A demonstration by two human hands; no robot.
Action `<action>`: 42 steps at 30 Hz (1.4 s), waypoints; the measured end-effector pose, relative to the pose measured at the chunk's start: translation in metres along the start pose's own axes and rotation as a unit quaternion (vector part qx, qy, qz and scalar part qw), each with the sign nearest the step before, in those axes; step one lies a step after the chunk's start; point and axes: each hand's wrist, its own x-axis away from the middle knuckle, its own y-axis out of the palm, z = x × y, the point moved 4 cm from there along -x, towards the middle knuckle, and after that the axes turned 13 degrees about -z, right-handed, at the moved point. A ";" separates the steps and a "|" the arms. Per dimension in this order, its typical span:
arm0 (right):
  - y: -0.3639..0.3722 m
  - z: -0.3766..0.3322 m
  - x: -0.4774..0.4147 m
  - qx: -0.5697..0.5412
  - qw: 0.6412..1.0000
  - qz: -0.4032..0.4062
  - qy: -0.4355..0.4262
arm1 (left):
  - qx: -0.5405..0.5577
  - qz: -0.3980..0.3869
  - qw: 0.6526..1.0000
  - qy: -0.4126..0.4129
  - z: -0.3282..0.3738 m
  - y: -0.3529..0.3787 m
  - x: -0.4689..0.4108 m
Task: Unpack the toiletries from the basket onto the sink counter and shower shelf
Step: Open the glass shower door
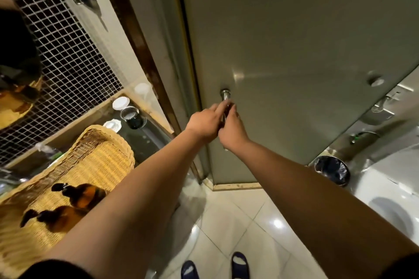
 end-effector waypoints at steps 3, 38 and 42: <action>0.004 0.000 -0.001 0.004 1.000 -0.002 0.017 | -0.001 -0.001 1.000 0.012 -0.003 0.003 0.002; 0.007 0.067 0.259 0.111 0.967 0.169 0.156 | -0.223 -0.090 0.937 0.252 0.114 0.114 0.181; 0.007 0.089 0.303 0.235 0.936 0.165 0.205 | -0.230 -0.074 0.917 0.316 0.158 0.129 0.203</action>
